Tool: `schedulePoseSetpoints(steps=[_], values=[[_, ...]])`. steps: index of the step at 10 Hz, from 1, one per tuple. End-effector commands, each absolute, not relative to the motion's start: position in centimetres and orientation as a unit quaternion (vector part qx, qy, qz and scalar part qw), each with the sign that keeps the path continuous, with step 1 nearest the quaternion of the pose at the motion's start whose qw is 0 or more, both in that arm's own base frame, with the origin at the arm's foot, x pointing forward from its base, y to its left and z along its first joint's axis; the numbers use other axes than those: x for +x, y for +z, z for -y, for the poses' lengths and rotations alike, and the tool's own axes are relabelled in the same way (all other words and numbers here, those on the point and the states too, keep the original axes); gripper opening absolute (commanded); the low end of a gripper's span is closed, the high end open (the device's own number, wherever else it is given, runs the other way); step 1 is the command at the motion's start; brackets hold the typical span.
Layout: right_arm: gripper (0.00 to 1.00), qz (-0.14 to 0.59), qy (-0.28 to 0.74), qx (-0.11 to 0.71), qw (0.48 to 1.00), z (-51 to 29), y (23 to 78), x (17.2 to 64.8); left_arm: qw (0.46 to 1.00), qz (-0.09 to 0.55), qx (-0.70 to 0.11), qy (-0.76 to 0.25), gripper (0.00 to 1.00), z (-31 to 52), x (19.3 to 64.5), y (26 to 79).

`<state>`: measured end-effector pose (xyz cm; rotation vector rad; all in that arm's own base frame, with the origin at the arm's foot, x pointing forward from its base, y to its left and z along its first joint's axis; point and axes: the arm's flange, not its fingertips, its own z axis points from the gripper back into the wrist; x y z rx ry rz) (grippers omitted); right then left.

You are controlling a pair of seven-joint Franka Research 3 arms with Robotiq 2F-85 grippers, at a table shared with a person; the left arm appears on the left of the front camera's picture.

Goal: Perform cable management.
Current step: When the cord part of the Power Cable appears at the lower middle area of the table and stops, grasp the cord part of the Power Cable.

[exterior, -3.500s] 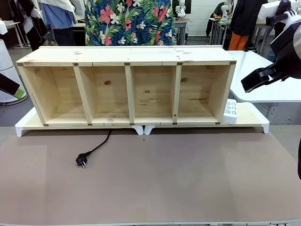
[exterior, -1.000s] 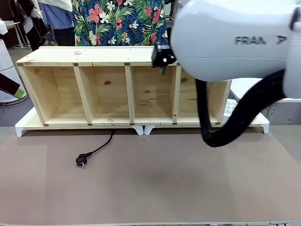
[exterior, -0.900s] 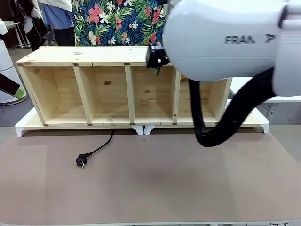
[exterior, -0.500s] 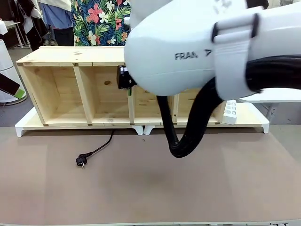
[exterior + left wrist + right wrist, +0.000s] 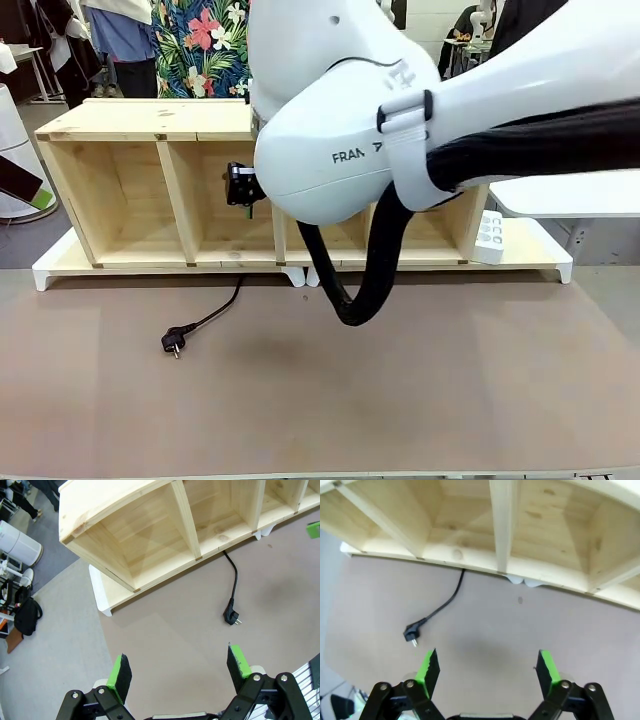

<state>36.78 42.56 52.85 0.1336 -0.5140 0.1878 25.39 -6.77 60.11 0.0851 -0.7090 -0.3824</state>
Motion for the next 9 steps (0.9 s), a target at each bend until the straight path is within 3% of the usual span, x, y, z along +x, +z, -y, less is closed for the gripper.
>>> schedulePoseSetpoints(steps=[1,9], values=[[1.0,0.241,0.058,0.076,0.966,-46.4,51.4,38.0,0.917,0.347,0.043,-0.191,1.0,6.7,25.4,60.2],[1.0,0.223,0.073,0.082,0.969,-45.8,50.1,37.4,0.917,0.347,0.043,-0.191,1.0,6.7,25.4,60.2]])
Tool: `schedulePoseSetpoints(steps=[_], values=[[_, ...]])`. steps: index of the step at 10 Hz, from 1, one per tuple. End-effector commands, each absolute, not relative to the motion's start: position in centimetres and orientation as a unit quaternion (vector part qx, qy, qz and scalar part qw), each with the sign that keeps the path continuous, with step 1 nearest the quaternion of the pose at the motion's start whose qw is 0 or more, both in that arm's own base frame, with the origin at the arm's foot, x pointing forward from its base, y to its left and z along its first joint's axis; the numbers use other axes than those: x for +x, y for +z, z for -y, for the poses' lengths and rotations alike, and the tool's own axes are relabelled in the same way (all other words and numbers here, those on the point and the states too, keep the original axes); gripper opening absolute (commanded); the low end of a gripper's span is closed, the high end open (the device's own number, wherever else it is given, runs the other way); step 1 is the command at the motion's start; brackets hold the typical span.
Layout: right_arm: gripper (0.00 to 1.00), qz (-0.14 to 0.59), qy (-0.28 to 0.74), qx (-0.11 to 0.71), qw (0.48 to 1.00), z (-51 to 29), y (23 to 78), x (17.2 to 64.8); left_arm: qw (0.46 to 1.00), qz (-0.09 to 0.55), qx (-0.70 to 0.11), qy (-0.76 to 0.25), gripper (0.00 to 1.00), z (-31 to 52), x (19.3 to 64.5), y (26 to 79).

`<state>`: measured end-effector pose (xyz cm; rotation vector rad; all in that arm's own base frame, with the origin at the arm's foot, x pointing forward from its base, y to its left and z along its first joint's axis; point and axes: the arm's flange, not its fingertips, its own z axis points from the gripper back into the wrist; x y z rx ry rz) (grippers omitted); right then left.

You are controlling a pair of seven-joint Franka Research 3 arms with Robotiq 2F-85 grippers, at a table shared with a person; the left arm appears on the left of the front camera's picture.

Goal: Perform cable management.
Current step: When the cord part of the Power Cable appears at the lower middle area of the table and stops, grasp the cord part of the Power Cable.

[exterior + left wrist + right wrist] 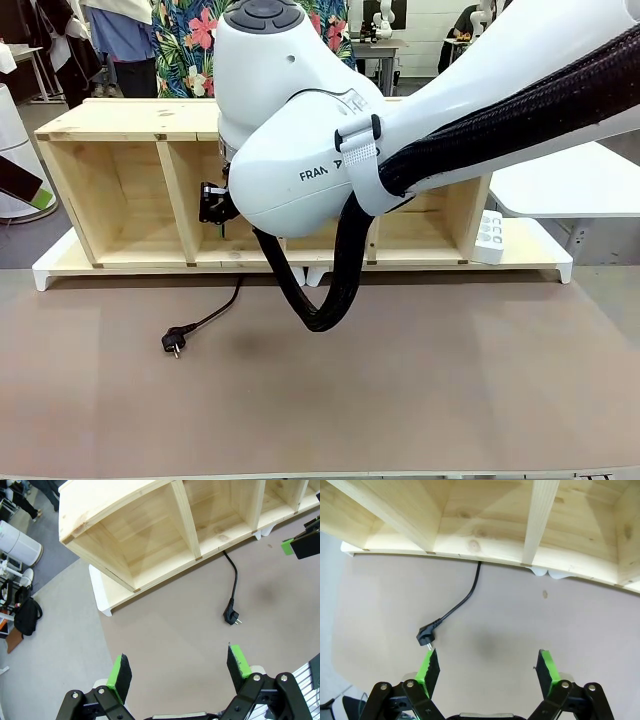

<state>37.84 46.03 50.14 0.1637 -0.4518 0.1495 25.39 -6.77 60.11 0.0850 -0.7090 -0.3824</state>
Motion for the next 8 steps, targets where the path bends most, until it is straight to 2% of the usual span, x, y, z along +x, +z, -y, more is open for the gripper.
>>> schedulePoseSetpoints(steps=[1,4,6,8], values=[[1.0,0.223,0.073,0.082,0.969,-45.8,50.1,37.4,0.917,0.347,0.043,-0.191,1.0,6.7,25.4,60.2],[1.0,0.223,0.075,0.081,0.968,-46.1,50.1,37.7,0.917,0.347,0.043,-0.191,1.0,6.7,25.4,60.2],[1.0,0.21,0.086,0.169,0.959,-50.4,46.7,40.1,0.917,0.347,0.043,-0.191,1.0,6.7,25.4,60.2],[1.0,0.173,0.099,0.209,0.957,-54.2,44.1,41.0,0.917,0.347,0.043,-0.191,1.0,6.7,25.4,60.2]])
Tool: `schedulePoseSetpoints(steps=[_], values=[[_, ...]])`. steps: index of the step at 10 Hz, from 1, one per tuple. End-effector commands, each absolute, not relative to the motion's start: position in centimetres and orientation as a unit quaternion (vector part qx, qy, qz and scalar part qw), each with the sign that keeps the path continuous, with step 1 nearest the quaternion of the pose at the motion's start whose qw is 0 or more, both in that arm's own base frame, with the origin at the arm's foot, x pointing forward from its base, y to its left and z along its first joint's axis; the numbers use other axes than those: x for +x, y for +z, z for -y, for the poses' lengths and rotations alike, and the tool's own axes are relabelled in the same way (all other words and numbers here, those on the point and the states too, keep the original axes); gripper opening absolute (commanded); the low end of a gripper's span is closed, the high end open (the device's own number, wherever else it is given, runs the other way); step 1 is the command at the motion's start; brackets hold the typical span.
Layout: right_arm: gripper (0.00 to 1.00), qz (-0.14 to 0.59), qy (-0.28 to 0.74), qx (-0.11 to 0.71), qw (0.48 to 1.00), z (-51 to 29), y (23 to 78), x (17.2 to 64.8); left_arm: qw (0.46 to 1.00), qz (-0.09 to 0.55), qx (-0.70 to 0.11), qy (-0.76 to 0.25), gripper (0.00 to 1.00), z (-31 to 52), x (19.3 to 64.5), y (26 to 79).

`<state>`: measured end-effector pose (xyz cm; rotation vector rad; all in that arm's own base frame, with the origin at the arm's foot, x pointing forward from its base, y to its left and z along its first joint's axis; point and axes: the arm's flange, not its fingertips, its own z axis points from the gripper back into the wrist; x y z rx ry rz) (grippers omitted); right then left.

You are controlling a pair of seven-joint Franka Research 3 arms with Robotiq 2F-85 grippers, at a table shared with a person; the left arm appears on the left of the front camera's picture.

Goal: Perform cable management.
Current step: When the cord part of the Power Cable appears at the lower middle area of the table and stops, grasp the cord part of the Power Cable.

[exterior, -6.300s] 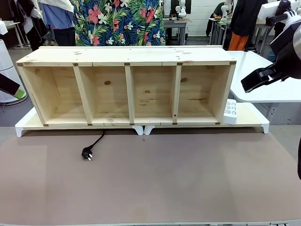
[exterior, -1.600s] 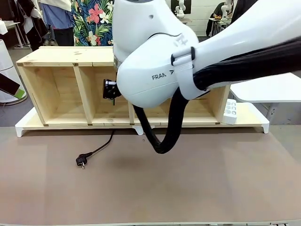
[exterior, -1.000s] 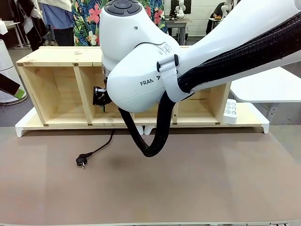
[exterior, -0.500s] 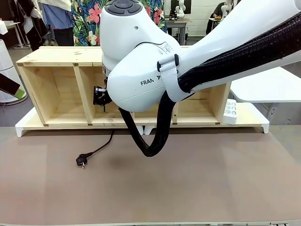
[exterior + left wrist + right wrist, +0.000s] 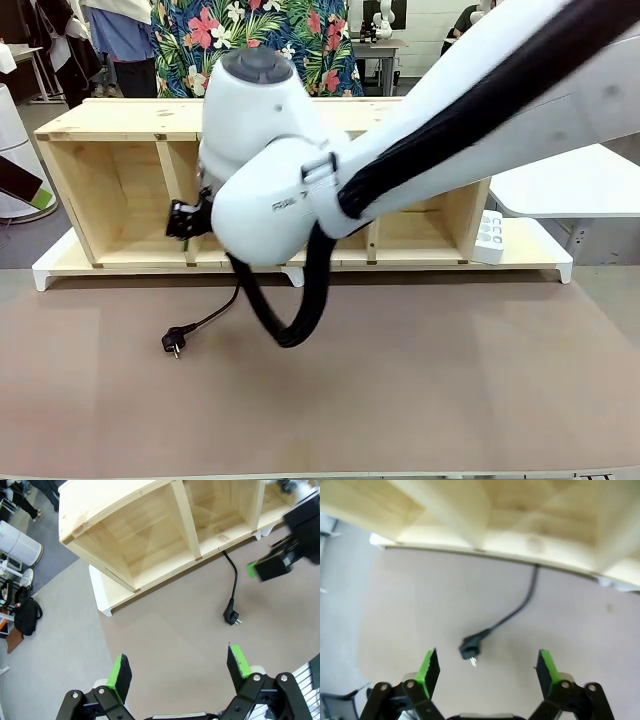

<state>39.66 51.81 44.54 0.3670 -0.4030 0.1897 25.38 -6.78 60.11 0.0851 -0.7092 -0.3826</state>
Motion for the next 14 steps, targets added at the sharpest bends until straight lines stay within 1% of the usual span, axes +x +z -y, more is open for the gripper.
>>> schedulePoseSetpoints(steps=[1,3,5,6,7,9,11,14], values=[[1.0,0.159,0.111,0.226,0.955,-55.1,43.5,41.1,0.917,0.347,0.043,-0.191,1.0,6.7,25.4,60.2],[1.0,0.126,0.092,0.231,0.96,-56.4,42.9,40.8,0.917,0.347,0.043,-0.191,1.0,6.7,25.4,60.2],[1.0,0.099,0.013,0.211,0.972,-56.8,42.9,40.3,0.917,0.347,0.043,-0.191,1.0,6.7,25.4,60.2],[1.0,0.082,-0.04,0.171,0.981,-57.4,42.7,40.1,0.917,0.347,0.043,-0.191,1.0,6.7,25.4,60.2],[1.0,0.074,-0.063,0.138,0.986,-58.2,42.4,40.0,0.917,0.347,0.043,-0.191,1.0,6.7,25.4,60.2],[1.0,0.06,-0.076,0.105,0.99,-59.3,41.7,40.3,0.917,0.347,0.043,-0.191,1.0,6.7,25.4,60.2],[1.0,0.06,-0.076,0.091,0.991,-60.3,40.7,40.8,0.917,0.347,0.043,-0.191,1.0,6.7,25.4,60.2],[1.0,0.049,-0.082,0.057,0.994,-61.4,38.2,42.2,0.917,0.347,0.043,-0.191,1.0,6.7,25.4,60.2]])
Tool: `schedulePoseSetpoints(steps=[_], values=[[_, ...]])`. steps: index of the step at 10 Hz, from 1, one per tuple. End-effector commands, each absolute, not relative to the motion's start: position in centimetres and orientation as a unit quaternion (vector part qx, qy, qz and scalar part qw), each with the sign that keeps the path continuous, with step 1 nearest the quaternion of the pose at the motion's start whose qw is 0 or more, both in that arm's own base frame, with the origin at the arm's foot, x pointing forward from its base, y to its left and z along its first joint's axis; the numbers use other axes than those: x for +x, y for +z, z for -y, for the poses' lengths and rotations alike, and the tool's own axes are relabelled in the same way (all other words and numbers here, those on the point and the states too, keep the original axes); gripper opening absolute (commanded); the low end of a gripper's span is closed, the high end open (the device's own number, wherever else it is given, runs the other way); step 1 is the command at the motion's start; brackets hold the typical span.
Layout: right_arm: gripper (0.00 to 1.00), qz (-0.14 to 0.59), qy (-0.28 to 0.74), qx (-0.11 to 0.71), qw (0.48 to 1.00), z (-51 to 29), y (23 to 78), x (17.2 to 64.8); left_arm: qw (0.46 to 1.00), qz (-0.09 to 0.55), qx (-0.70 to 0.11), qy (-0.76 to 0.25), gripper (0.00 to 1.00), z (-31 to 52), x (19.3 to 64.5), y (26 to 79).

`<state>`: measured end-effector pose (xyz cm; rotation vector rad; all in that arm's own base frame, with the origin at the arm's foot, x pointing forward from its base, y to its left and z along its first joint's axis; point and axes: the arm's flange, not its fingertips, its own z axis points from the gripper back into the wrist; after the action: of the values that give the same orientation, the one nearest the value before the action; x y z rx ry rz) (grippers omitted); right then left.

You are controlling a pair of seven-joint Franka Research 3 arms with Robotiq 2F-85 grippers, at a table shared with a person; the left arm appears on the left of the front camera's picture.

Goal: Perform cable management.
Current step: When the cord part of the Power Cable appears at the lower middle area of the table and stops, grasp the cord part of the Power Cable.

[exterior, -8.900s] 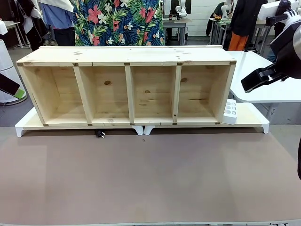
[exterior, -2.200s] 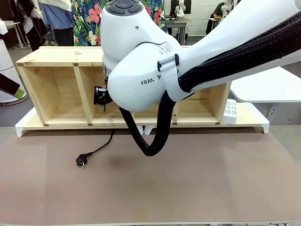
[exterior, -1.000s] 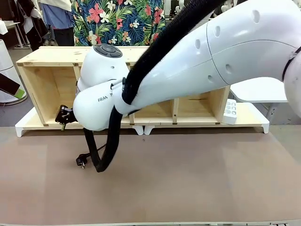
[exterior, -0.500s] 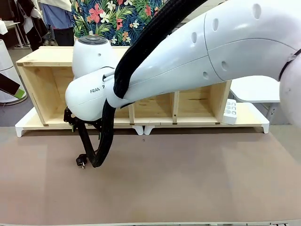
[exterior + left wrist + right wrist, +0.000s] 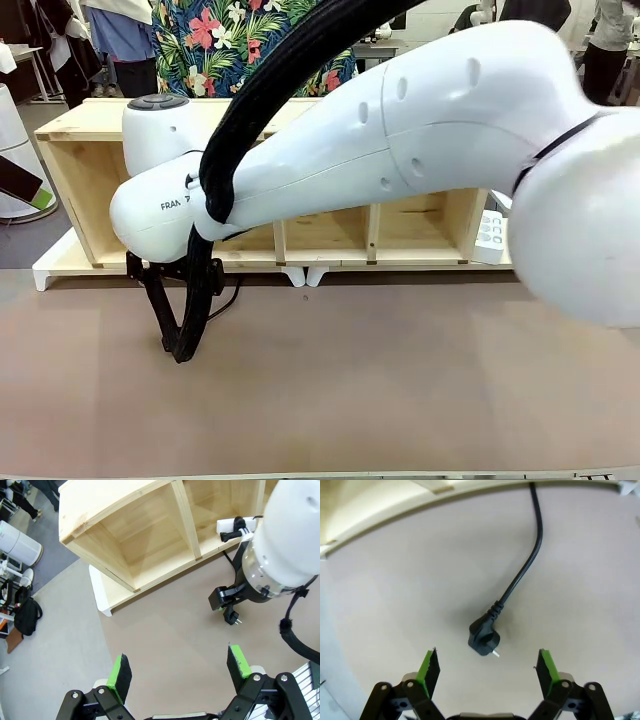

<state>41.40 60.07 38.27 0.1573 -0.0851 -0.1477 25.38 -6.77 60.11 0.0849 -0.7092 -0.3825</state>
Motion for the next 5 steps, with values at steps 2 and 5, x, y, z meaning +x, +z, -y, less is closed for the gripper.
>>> schedulePoseSetpoints(steps=[2,5], values=[[1.0,0.059,-0.076,0.037,0.995,-61.4,36.5,43.3,0.917,0.347,0.043,-0.191,1.0,6.7,25.4,60.2],[1.0,0.052,-0.078,0.029,0.995,-61.6,35.1,44.3,0.917,0.347,0.043,-0.191,1.0,6.7,25.4,60.2]])
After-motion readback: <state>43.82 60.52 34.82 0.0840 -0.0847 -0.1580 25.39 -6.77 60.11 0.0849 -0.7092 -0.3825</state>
